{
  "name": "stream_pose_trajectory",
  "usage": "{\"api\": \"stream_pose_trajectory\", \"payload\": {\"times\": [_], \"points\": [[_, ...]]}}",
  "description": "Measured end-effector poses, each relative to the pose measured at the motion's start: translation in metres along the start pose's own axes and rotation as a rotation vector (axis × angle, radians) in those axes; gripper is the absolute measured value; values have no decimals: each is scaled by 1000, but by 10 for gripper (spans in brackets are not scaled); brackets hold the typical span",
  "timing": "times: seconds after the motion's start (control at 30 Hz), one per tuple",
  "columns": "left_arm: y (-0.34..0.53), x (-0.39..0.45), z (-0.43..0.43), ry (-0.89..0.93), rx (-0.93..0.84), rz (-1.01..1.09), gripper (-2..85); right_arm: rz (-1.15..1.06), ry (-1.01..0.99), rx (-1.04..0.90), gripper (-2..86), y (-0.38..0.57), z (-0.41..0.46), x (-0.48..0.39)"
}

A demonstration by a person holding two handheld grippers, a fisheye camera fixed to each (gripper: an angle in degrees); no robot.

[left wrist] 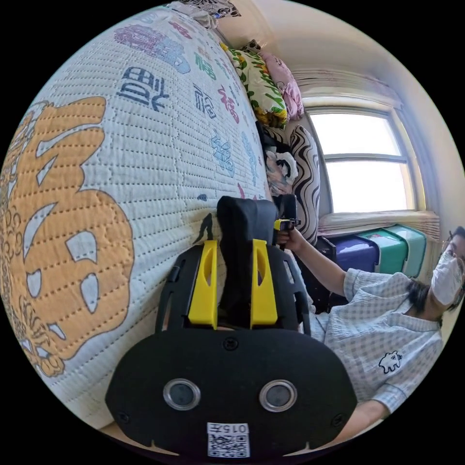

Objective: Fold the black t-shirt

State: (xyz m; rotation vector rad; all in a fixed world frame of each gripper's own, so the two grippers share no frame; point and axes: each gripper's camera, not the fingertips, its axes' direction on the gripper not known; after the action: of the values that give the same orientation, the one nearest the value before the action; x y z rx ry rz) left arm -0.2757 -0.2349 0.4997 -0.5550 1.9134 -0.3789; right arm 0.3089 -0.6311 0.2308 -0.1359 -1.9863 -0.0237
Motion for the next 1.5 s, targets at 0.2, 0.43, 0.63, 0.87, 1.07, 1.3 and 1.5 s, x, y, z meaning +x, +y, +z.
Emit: {"api": "stream_pose_trajectory", "payload": {"times": [0.2, 0.43, 0.63, 0.87, 1.07, 1.3, 1.5], "points": [[17, 22, -48, 141, 76, 67, 16, -70, 83, -8, 57, -48, 27, -55], [51, 77, -208, 75, 271, 196, 7, -239, -13, -60, 57, -158, 111, -140], [50, 110, -367, -159, 419, 186, 6, -339, -104, -102, 56, -302, 223, -214], [35, 90, -463, -328, 587, 13, 7, -303, -26, -92, 57, -445, 341, -249], [48, 5, -429, -435, 553, -285, 17, -86, 200, -189, 82, -482, 425, -195], [140, 33, -389, -399, 649, -69, 65, -235, 317, -102, 103, -428, 418, -197], [258, 99, -301, -619, 676, 42, 91, -383, 186, -373, 97, -342, 455, -222]]}}
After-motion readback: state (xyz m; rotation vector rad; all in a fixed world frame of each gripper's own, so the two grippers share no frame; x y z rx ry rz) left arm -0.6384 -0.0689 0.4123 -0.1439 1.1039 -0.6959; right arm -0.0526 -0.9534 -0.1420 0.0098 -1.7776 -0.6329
